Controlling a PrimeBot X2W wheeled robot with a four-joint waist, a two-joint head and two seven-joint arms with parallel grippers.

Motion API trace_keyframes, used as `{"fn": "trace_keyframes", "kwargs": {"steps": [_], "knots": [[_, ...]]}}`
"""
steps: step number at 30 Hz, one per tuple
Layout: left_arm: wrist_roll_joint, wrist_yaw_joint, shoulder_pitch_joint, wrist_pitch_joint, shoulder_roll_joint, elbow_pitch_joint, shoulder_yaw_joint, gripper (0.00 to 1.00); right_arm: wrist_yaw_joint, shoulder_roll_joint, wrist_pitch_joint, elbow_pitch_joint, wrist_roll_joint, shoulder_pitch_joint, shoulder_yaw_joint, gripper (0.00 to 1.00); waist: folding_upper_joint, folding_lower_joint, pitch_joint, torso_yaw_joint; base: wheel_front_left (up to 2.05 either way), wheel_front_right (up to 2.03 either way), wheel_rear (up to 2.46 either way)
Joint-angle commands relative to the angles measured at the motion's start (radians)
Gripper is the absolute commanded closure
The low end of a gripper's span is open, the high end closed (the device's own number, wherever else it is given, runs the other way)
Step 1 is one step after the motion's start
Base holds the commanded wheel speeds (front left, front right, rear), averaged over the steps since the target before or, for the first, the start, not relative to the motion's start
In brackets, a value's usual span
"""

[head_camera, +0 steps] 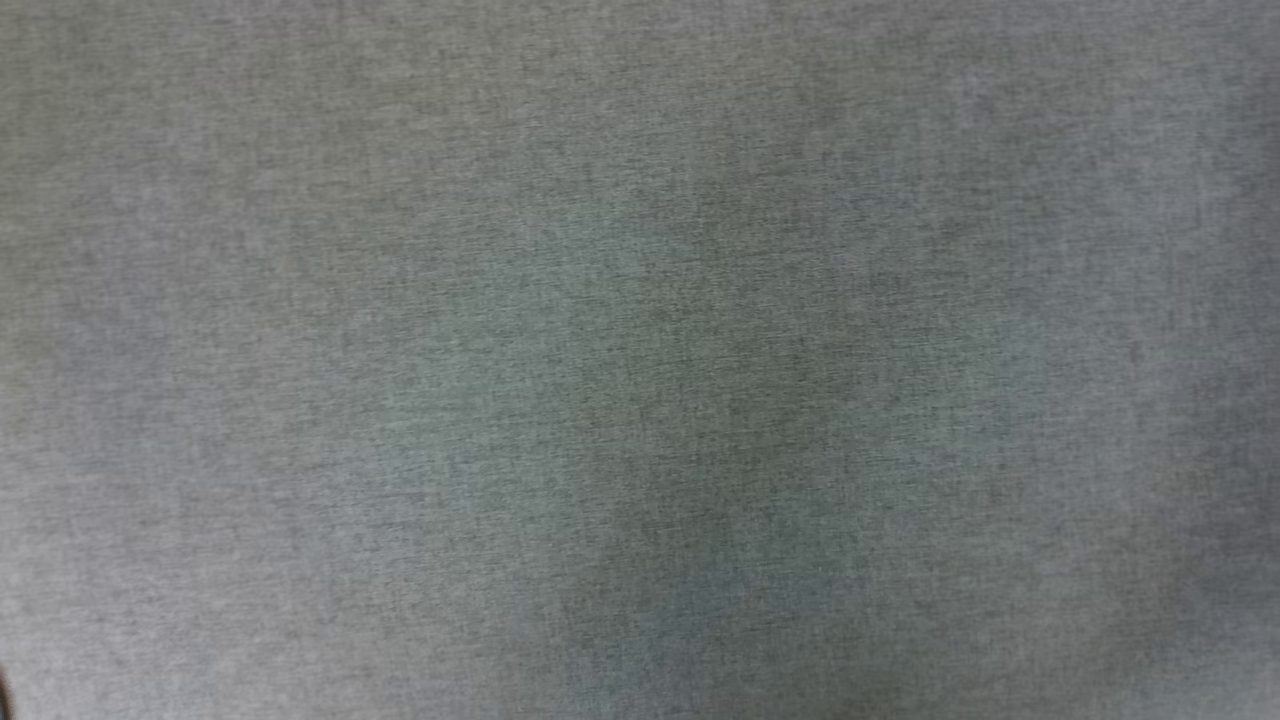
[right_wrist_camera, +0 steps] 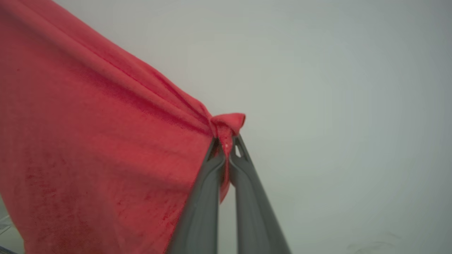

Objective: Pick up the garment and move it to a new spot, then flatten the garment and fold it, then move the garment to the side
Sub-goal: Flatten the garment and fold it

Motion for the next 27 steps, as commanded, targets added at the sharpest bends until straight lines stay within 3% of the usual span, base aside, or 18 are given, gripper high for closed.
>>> {"fn": "trace_keyframes", "kwargs": {"steps": [1, 5, 14, 15, 20, 27], "knots": [[-0.006, -0.003, 0.044, -0.032, -0.008, 0.027, -0.004, 1.00, -0.002, 0.006, -0.023, 0.048, -0.007, 0.015, -0.002, 1.00, 0.0000, -0.0003, 0.000, 0.009, 0.00, 0.00, 0.00], [-0.023, -0.011, 0.174, -0.079, -0.049, 0.047, -0.025, 1.00, -0.002, 0.023, -0.073, 0.126, -0.015, 0.083, 0.019, 1.00, 0.0000, -0.0003, -0.017, 0.027, 0.00, 0.00, 0.00], [-0.055, 0.001, 0.634, -0.116, -0.142, -0.006, -0.047, 1.00, -0.002, 0.011, -0.176, 0.249, 0.023, 0.353, 0.111, 1.00, 0.0000, -0.0003, -0.142, 0.085, 0.00, 0.00, 0.00], [-0.055, 0.001, 0.634, -0.116, -0.142, -0.006, -0.047, 1.00, -0.002, 0.011, -0.176, 0.249, 0.023, 0.353, 0.111, 1.00, 0.0000, -0.0003, -0.142, 0.085, 0.00, 0.00, 0.00], [-0.043, 0.016, 0.984, -0.117, -0.156, -0.113, -0.050, 1.00, -0.002, -0.003, -0.235, 0.288, 0.086, 0.552, 0.194, 1.00, 0.0000, -0.0003, -0.268, 0.114, 0.00, 0.00, 0.00], [-0.058, 0.038, 1.314, -0.115, -0.123, -0.187, -0.068, 1.00, -0.002, -0.045, -0.246, 0.251, 0.222, 0.774, 0.329, 1.00, 0.0000, -0.0003, -0.396, 0.133, 0.00, 0.00, 0.00]]}}
